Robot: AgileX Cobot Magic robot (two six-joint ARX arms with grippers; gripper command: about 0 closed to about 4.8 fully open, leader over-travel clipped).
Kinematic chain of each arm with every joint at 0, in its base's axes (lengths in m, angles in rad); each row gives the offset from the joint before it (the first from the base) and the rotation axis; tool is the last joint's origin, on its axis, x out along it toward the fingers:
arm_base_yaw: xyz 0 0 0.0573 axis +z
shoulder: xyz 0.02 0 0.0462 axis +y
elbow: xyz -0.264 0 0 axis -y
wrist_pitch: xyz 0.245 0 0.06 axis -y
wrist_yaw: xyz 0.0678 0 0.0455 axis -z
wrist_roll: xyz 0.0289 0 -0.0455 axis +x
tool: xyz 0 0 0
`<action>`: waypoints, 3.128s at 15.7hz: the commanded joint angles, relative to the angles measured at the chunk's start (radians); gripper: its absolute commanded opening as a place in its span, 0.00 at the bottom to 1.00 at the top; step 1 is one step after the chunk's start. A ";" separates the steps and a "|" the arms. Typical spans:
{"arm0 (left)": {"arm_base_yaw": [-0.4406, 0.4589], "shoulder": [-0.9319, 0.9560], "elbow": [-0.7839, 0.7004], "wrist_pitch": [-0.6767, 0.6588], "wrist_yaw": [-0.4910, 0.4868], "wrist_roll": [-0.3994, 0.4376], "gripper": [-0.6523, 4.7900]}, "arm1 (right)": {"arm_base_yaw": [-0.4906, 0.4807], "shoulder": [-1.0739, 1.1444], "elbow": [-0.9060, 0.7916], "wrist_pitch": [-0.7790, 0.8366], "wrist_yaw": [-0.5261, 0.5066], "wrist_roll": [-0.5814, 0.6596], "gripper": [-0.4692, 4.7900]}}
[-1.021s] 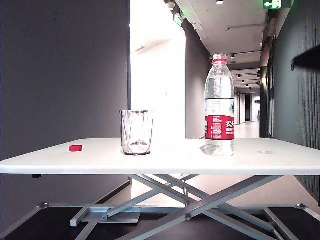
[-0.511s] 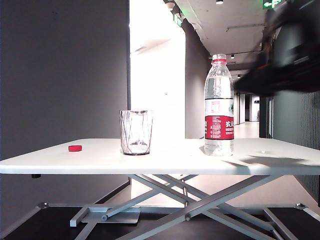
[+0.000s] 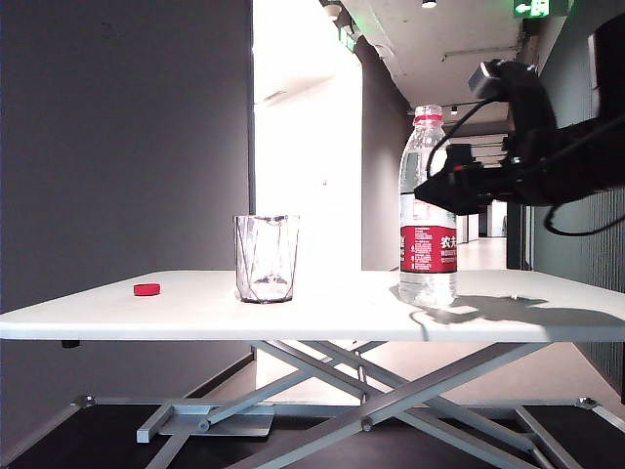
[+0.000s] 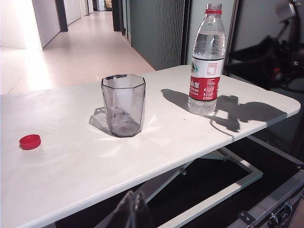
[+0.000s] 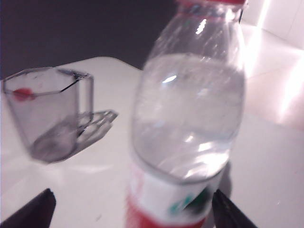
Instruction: Pick up the mineral water bottle on the table and pour water into the mug until it's half full.
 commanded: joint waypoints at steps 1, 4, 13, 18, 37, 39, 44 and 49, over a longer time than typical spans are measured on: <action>0.000 0.001 0.002 0.006 0.006 0.001 0.11 | -0.016 0.021 0.049 0.016 -0.006 0.002 1.00; 0.001 0.001 0.002 0.006 0.006 0.010 0.11 | -0.037 0.054 0.091 0.015 -0.059 0.012 1.00; 0.000 0.001 0.002 -0.005 0.006 0.024 0.11 | -0.061 0.186 0.219 0.012 -0.149 0.044 1.00; 0.000 0.001 0.002 -0.005 0.006 0.027 0.11 | -0.061 0.233 0.258 0.011 -0.153 0.047 1.00; 0.000 0.001 0.002 -0.005 0.010 0.027 0.11 | -0.068 0.278 0.292 0.005 -0.137 0.054 1.00; 0.000 0.001 0.002 -0.005 0.010 0.027 0.11 | -0.068 0.278 0.292 0.005 -0.139 0.054 0.88; 0.000 0.001 0.002 -0.005 0.010 0.027 0.11 | -0.068 0.278 0.292 0.007 -0.140 0.053 0.67; 0.000 0.001 0.002 -0.005 0.010 0.028 0.11 | -0.068 0.277 0.292 0.016 -0.161 0.051 0.67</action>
